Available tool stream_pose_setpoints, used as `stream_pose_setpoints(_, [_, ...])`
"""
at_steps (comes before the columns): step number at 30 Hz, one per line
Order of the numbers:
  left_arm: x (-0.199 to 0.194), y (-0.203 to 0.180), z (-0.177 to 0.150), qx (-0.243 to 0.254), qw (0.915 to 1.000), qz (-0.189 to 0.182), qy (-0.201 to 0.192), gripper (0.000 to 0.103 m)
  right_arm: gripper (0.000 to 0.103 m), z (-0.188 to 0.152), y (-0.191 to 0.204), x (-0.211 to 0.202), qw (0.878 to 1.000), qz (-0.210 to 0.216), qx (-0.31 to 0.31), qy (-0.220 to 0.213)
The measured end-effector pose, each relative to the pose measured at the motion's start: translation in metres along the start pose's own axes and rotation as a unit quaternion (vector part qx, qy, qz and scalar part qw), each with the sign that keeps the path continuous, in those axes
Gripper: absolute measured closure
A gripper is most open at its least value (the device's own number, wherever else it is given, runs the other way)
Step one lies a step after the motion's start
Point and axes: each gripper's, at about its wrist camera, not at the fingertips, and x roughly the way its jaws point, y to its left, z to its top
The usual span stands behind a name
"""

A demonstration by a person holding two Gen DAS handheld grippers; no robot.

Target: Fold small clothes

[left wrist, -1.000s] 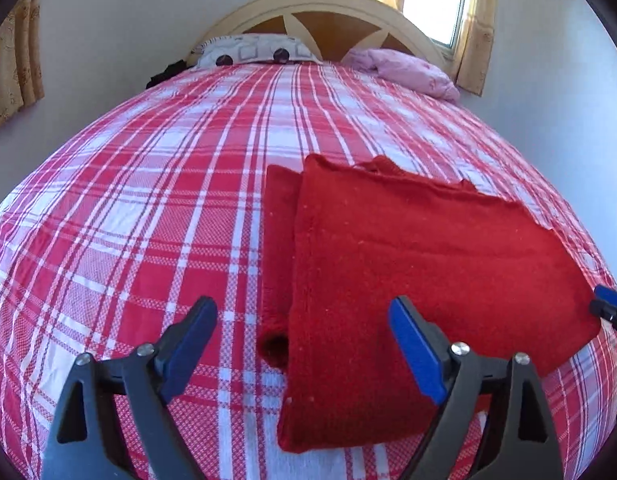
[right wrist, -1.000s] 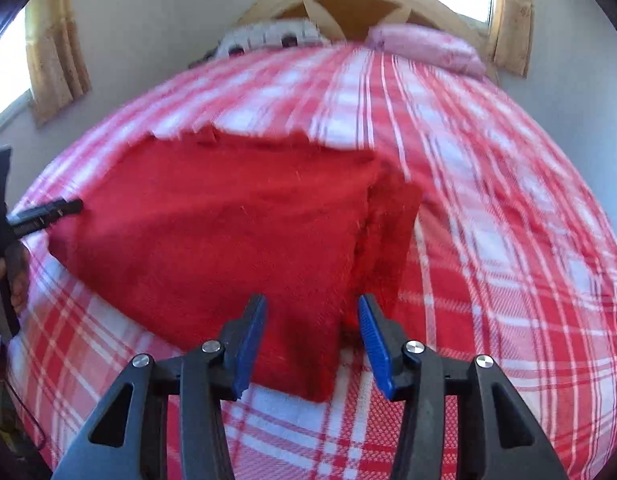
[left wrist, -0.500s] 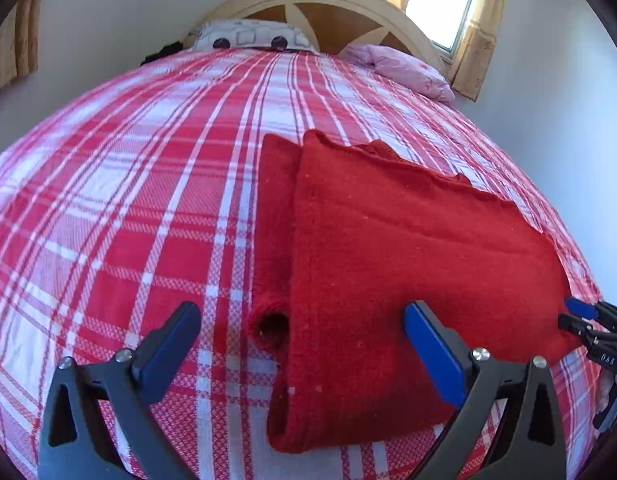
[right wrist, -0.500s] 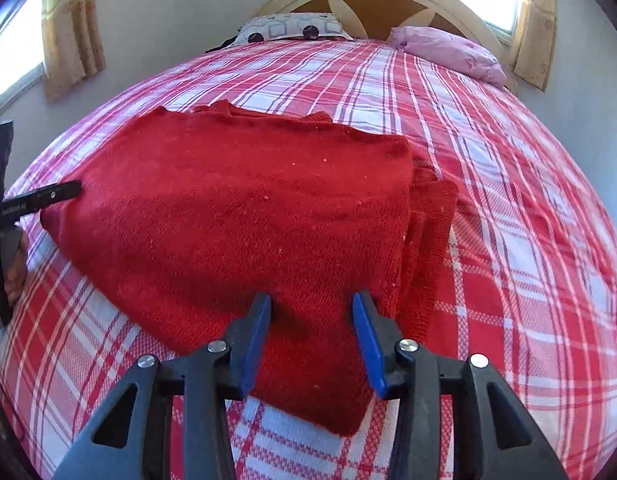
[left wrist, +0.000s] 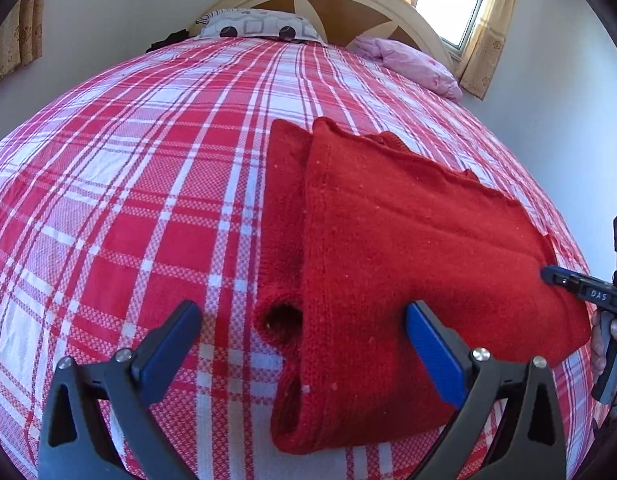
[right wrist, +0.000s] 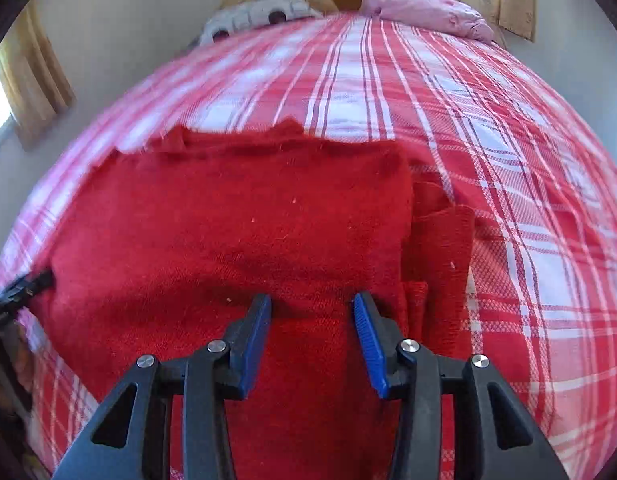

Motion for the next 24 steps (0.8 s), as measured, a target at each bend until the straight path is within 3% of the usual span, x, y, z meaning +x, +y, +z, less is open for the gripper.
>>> stream_pose_setpoints(4, [0.005,-0.006,0.001,0.016,0.9996,0.02,0.008,0.0,0.058,-0.001,0.004,-0.006,1.0,-0.011,-0.015,-0.009])
stream_pose_setpoints(10, [0.005,-0.005,0.001,0.017,0.9996,0.021,0.008,0.0,0.058,-0.016,0.028,-0.04,0.998,-0.026,-0.03,-0.057])
stream_pose_setpoints(15, [0.005,-0.004,0.0,0.016,0.9996,0.019,0.009,0.0,0.058,-0.039,0.047,-0.023,0.992,-0.082,-0.088,-0.028])
stream_pose_setpoints(24, [-0.007,0.0,-0.002,0.01,0.9997,0.021,-0.006,0.0,0.055,-0.041,0.061,-0.047,0.993,-0.082,-0.077,-0.047])
